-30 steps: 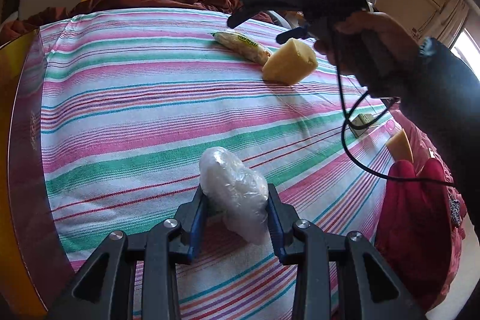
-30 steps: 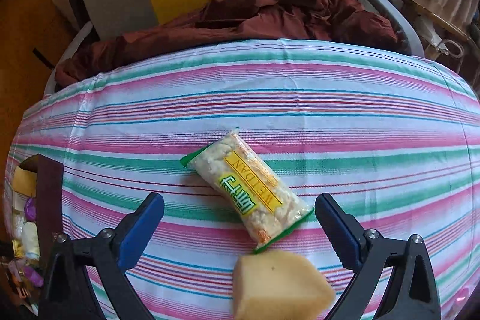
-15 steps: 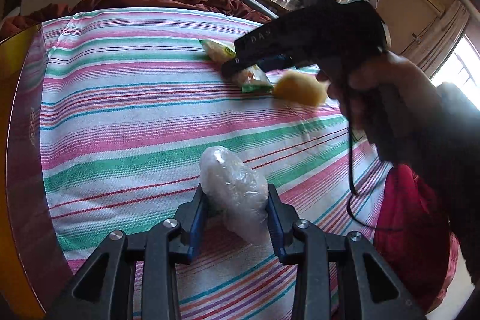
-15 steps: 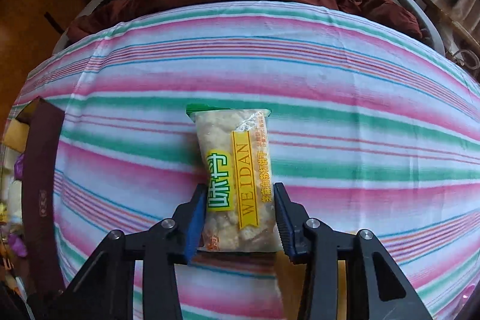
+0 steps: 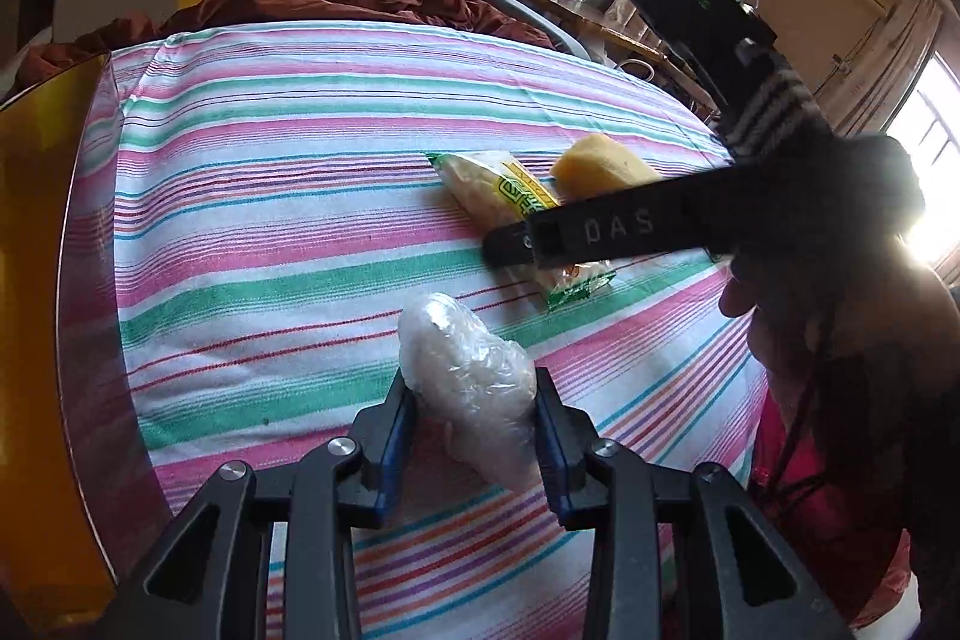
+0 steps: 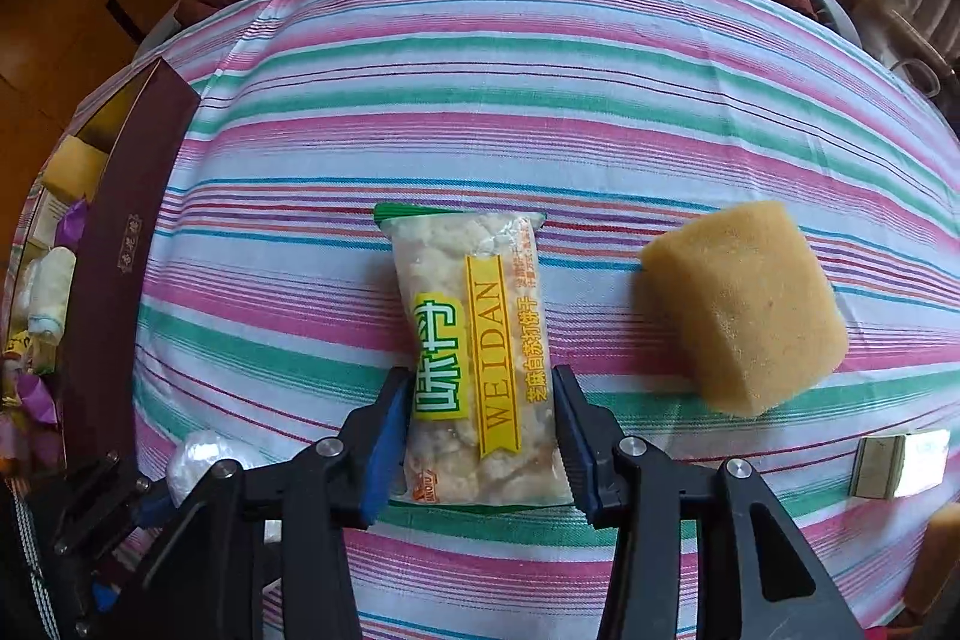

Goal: Organize objects
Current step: 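Carry the white bundle toward the gold tray with the left tool while the right tool holds the cracker packet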

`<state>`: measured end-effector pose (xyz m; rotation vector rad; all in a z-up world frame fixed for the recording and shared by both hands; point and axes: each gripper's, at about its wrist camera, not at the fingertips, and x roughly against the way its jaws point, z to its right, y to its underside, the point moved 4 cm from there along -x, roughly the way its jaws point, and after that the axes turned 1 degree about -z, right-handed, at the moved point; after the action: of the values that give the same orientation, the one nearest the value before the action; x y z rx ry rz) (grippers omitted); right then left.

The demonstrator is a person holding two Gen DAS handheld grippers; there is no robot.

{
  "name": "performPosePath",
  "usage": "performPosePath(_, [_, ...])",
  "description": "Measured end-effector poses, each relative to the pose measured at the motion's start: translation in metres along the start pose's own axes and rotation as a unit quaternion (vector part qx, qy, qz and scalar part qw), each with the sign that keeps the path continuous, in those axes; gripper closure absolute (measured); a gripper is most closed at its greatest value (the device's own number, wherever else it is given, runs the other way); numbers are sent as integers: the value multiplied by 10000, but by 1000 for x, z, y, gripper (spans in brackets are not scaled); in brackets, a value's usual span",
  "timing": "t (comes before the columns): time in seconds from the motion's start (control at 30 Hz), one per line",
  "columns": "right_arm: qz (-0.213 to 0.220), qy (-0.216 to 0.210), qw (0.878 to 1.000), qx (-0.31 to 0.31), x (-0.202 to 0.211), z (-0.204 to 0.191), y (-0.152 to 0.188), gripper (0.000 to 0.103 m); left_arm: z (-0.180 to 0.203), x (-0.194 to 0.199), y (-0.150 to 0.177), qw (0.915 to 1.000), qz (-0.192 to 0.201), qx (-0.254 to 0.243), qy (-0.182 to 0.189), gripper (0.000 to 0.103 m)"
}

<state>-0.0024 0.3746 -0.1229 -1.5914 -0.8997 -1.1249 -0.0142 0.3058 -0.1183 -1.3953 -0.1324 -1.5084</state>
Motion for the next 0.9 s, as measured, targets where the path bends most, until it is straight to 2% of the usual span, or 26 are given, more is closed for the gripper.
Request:
performPosePath(0.1, [64, -314, 9995, -20, -3, -5, -2, 29, 3, 2, 2, 10000, -28, -36, -36, 67])
performPosePath(0.17, [97, -449, 9988, 192, -6, -19, -2, 6, 5, 1, 3, 10000, -43, -55, -48, 67])
performPosePath(0.23, [74, -267, 9986, 453, -11, -31, -1, 1, 6, 1, 6, 9999, -58, -99, -66, 67])
performPosePath(0.3, [71, -74, 9982, 586, -14, -38, -1, 0, 8, 4, 7, 9999, -73, -128, -61, 67])
performPosePath(0.4, [124, -189, 9989, 422, -9, -32, -3, 0, 11, 9, 9, 9998, -62, -209, -42, 67])
performPosePath(0.47, [164, -110, 9994, 271, -8, -25, -7, 0, 15, 14, 9, 9996, -24, -281, -16, 67])
performPosePath(0.53, [13, 304, 9990, 323, -13, -22, -9, 0, 19, 23, 9, 9993, 65, -364, 44, 67])
performPosePath(0.57, [7, 357, 9988, 349, -13, -23, -9, 0, 22, 29, 8, 9990, 131, -410, 73, 67])
performPosePath(0.8, [59, 388, 9986, 362, -9, -23, -4, 2, 20, 74, 1, 9973, 601, -403, 138, 67])
performPosePath(0.83, [77, 391, 9985, 370, -8, -24, -3, 6, 17, 82, -1, 9971, 679, -324, 138, 67])
performPosePath(0.9, [178, 358, 9984, 409, -3, -27, -2, 22, 1, 98, -6, 9964, 844, -100, 72, 67])
